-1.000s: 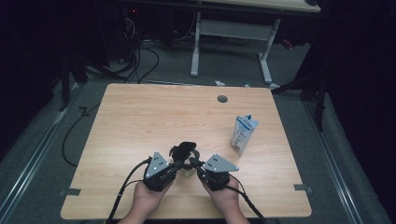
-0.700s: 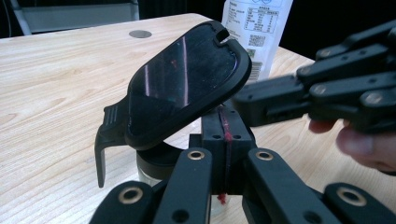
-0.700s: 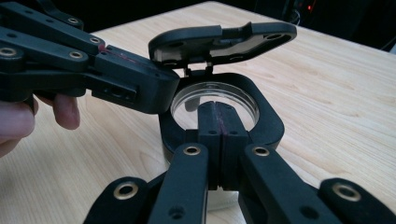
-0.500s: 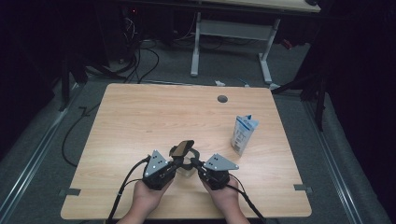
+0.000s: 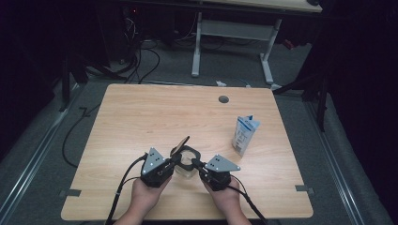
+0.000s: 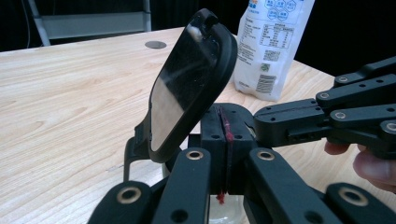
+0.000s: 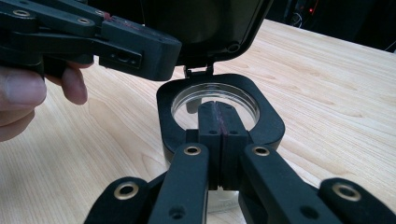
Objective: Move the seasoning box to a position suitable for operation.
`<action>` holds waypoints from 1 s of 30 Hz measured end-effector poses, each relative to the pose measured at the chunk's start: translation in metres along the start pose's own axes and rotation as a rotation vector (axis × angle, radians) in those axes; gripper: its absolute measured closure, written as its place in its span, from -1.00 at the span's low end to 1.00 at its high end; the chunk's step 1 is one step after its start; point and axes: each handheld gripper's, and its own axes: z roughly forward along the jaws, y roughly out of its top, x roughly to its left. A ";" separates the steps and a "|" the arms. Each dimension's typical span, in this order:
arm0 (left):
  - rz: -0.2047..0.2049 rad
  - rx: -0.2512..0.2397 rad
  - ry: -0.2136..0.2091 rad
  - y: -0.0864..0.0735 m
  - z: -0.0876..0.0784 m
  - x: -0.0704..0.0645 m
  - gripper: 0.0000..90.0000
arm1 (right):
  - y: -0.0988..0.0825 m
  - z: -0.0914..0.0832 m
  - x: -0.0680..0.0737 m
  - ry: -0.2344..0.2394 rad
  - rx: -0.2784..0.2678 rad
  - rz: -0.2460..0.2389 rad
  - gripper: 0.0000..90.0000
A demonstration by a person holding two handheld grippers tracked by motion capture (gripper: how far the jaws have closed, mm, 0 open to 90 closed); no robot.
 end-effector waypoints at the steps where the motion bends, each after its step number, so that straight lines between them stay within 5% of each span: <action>1: -0.001 -0.001 0.002 0.000 0.000 0.000 0.98 | 0.000 0.000 0.000 0.002 -0.002 0.001 1.00; 30: -0.014 -0.006 0.066 0.001 0.000 0.012 0.99 | -0.001 0.000 0.000 0.000 -0.003 -0.005 1.00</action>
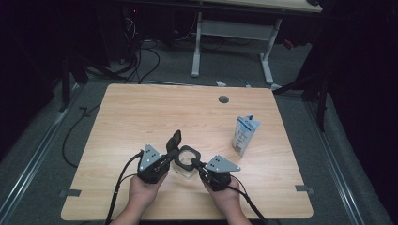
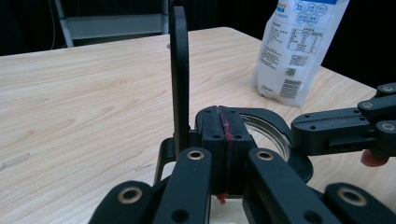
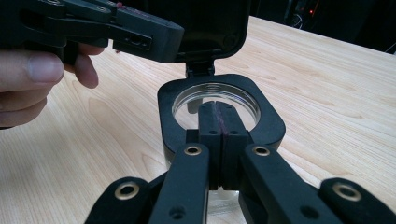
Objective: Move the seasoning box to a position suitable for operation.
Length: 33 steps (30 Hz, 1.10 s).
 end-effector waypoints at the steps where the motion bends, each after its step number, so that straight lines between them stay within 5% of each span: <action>1: 0.000 -0.001 0.000 0.000 0.000 0.000 0.99 | 0.000 0.000 0.000 0.001 -0.001 0.000 1.00; 33: -0.037 -0.005 0.013 -0.001 0.001 0.004 1.00 | -0.001 -0.001 -0.001 0.006 -0.007 -0.009 1.00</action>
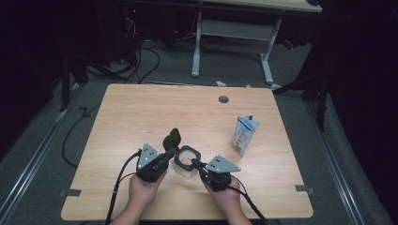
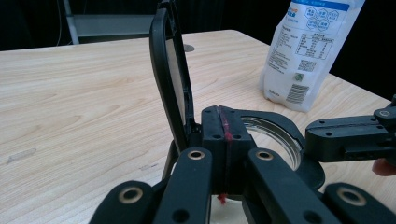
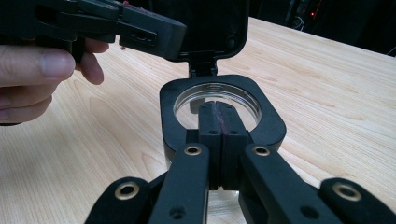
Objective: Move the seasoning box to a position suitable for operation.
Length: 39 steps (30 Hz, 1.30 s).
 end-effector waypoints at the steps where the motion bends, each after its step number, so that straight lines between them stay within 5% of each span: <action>1: 0.004 0.001 0.001 0.000 -0.001 0.000 1.00 | 0.000 0.000 0.000 -0.001 0.001 -0.001 1.00; 7: 0.046 -0.001 -0.007 0.000 -0.013 0.001 0.91 | 0.002 -0.003 -0.002 0.024 -0.003 0.008 0.91; 13: 0.102 0.043 0.038 -0.007 -0.027 0.015 0.82 | 0.006 -0.014 -0.010 -0.003 -0.029 0.018 0.85; 21: 0.066 0.095 0.094 -0.024 -0.039 0.046 0.71 | 0.000 -0.018 -0.021 -0.046 -0.009 0.040 0.82; 30: 0.061 0.153 0.181 -0.037 -0.036 0.070 0.33 | -0.005 -0.029 -0.038 -0.103 -0.014 0.069 0.75; 34: 0.059 0.165 0.173 -0.042 -0.035 0.075 0.23 | -0.010 -0.032 -0.047 -0.131 -0.008 0.086 0.69; 39: 0.060 0.160 0.114 -0.044 -0.037 0.074 0.13 | -0.017 -0.034 -0.056 -0.161 0.006 0.116 0.59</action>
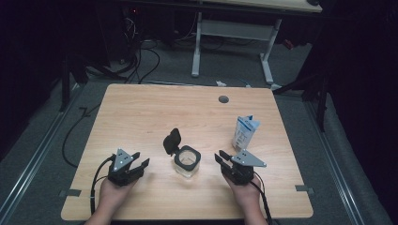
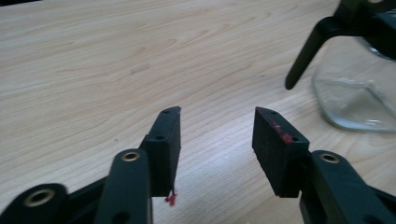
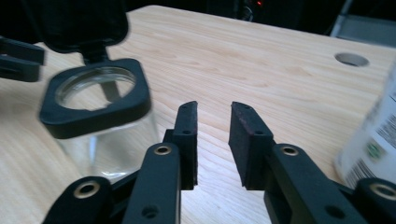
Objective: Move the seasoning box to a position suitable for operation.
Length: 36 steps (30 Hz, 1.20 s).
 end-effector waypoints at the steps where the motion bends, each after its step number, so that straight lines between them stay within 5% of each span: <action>1: -0.008 -0.006 -0.016 0.000 -0.001 0.000 0.11 | -0.001 0.000 -0.002 -0.006 0.008 0.007 0.57; 4: -0.010 0.001 -0.073 -0.002 -0.002 -0.001 0.04 | -0.004 0.000 -0.004 -0.030 0.015 0.009 0.50; 8: 0.030 0.004 -0.090 -0.004 -0.001 -0.002 -0.03 | -0.013 -0.004 -0.005 -0.095 0.042 -0.018 0.41; 12: 0.055 0.011 -0.079 -0.006 -0.002 -0.003 -0.09 | -0.020 -0.010 -0.010 -0.149 0.065 -0.024 0.36; 25: -0.013 -0.012 -0.034 -0.012 -0.008 0.002 -0.11 | -0.031 -0.040 -0.034 -0.213 0.046 0.057 0.24; 36: -0.001 -0.018 -0.016 -0.015 -0.009 0.005 -0.11 | -0.019 -0.024 -0.066 -0.259 0.078 0.056 0.09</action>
